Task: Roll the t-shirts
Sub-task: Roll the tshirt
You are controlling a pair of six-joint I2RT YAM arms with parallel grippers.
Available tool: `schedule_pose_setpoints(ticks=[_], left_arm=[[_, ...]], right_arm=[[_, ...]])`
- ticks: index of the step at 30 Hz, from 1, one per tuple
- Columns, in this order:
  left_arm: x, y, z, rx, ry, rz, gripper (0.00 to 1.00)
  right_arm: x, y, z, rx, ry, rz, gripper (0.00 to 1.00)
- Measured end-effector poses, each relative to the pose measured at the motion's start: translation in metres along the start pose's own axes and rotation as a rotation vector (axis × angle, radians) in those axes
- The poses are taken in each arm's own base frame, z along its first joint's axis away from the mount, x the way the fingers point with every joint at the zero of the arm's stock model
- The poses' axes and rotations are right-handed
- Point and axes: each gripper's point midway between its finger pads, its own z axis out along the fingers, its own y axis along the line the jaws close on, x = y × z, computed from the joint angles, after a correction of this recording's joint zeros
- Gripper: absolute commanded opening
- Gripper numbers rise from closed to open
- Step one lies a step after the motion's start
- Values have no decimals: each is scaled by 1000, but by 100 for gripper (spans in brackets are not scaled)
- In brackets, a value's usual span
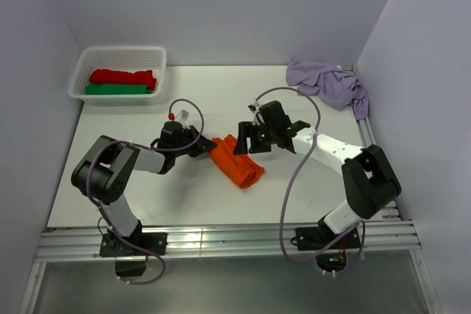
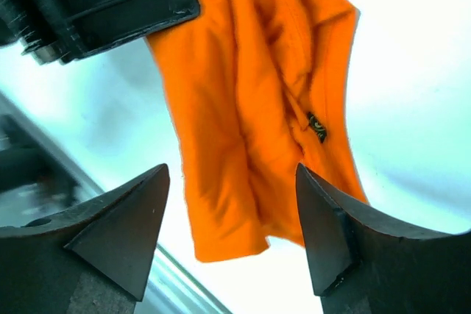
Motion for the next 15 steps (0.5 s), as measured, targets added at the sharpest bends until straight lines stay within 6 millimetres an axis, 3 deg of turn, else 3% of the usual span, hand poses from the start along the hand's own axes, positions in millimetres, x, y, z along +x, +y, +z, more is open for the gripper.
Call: schedule_pose_setpoints(ticks=[6, 10, 15], left_arm=[[1, 0, -1, -8, 0, 8, 0], [1, -1, -1, -8, -2, 11, 0], [1, -2, -2, -13, -1, 13, 0]], right_arm=[[4, 56, -14, 188, -73, -306, 83], [22, 92, -15, 313, -107, -503, 83], [40, 100, 5, 516, -104, -666, 82]])
